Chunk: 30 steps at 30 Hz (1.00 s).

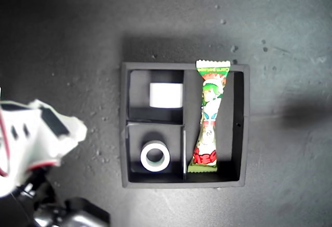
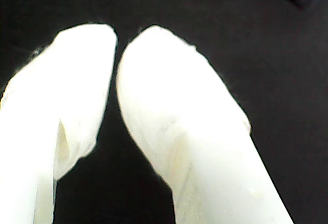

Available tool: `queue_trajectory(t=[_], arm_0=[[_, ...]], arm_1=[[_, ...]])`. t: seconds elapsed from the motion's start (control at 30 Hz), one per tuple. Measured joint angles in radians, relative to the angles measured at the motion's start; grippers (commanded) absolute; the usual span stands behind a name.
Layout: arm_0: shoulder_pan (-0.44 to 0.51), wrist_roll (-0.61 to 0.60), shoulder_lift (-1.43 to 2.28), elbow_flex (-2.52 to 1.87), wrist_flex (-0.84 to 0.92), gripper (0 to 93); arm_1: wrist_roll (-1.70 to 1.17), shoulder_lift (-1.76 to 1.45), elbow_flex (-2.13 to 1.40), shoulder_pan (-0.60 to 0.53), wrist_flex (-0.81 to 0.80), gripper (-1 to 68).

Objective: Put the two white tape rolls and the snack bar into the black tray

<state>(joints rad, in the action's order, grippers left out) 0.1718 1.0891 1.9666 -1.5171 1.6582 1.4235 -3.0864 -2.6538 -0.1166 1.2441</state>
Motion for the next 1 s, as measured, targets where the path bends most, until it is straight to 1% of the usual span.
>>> queue_trajectory(t=[0.1, 0.2, 0.27, 0.4, 0.5, 0.57, 0.7, 0.77, 0.9, 1.0], arm_0=[[-0.003, 0.005, 0.202, -0.334, -0.133, 0.0], [-0.018, 0.028, 0.414, -0.641, -0.256, 0.0], [-0.026, 0.044, 0.528, -0.805, -0.302, 0.0], [-0.021, 0.072, 0.673, -1.039, -0.382, 0.0], [-0.021, 0.094, 0.816, -1.183, -0.402, 0.0], [-0.02, 0.101, 0.948, -1.278, -0.403, 0.0], [-0.017, 0.104, 1.166, -1.407, -0.403, 0.0], [-0.017, 0.104, 1.22, -1.436, -0.403, 0.0], [-0.012, 0.123, 1.325, -1.497, -0.4, 0.0], [-0.003, 0.141, 1.371, -1.552, -0.394, 0.0]], arm_1=[[0.0, -0.204, -0.19, 0.031, 0.002, -0.7], [0.0, -0.236, -0.311, 0.04, 0.002, -0.7], [0.0, -0.25, -0.357, 0.064, 0.0, -0.7], [0.0, -0.256, -0.417, 0.072, -0.017, -0.6], [0.0, -0.256, -0.453, 0.083, -0.052, -0.4], [0.0, -0.256, -0.456, 0.061, -0.08, -0.3], [0.0, -0.256, -0.457, 0.051, -0.083, -0.3], [0.0, -0.256, -0.457, 0.037, -0.066, -0.3], [0.055, -0.256, -0.459, 0.035, 0.043, -0.1], [0.051, -0.256, -0.459, 0.04, 0.058, -0.1]])
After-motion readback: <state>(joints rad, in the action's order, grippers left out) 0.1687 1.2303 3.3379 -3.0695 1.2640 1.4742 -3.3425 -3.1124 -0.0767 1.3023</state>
